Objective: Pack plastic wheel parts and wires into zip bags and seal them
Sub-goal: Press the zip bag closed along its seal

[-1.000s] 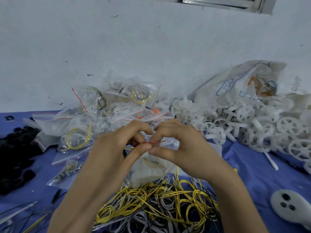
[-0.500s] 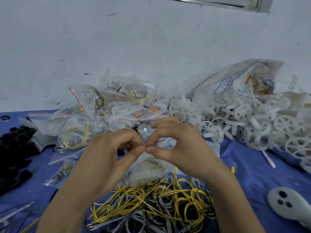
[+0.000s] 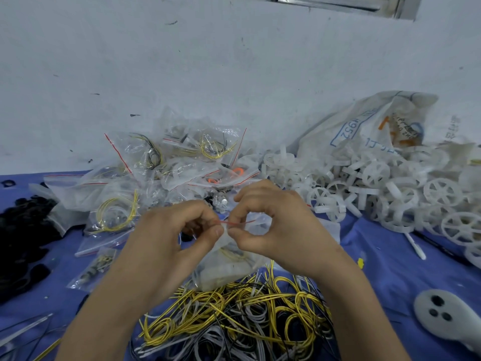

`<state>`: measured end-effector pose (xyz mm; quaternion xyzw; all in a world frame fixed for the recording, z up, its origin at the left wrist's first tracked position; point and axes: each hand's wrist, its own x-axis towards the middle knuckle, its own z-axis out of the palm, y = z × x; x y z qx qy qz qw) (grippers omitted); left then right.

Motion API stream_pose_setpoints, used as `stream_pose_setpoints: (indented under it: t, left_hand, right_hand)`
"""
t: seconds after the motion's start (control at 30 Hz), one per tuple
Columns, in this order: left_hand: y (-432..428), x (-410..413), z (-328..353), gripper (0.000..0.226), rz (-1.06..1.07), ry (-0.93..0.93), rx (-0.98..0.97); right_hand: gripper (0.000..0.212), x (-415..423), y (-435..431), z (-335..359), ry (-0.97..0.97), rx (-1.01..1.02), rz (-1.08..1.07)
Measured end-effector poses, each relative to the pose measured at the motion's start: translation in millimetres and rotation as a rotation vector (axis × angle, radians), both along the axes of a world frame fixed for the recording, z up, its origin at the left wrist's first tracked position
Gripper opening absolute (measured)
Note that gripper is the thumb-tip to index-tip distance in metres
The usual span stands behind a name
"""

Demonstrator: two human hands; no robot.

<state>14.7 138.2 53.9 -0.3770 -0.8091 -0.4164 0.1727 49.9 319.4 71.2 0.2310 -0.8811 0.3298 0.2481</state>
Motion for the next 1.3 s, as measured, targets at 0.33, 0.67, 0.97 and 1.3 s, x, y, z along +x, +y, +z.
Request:
stream_pose_setpoints:
  t: [0.33, 0.67, 0.97, 1.3]
  left_hand:
    - [2.6, 0.2, 1.8, 0.005, -0.061, 0.016, 0.001]
    - [3.8, 2.3, 1.7, 0.012, -0.049, -0.002, -0.036]
    - [13.1, 5.9, 1.1, 0.020, 0.022, -0.064, -0.046]
    - [9.3, 7.9, 3.2, 0.015, 0.018, 0.006, -0.052]
  right_hand:
    - [0.006, -1.0, -1.2, -0.2, 0.017, 0.000, 0.031]
    - [0.008, 3.1, 0.9, 2.9, -0.140, 0.030, 0.007]
    - [0.010, 4.4, 4.5, 3.5, -0.189, 0.032, -0.025]
    - [0.012, 4.8, 3.1, 4.6, -0.127, 0.036, -0.005]
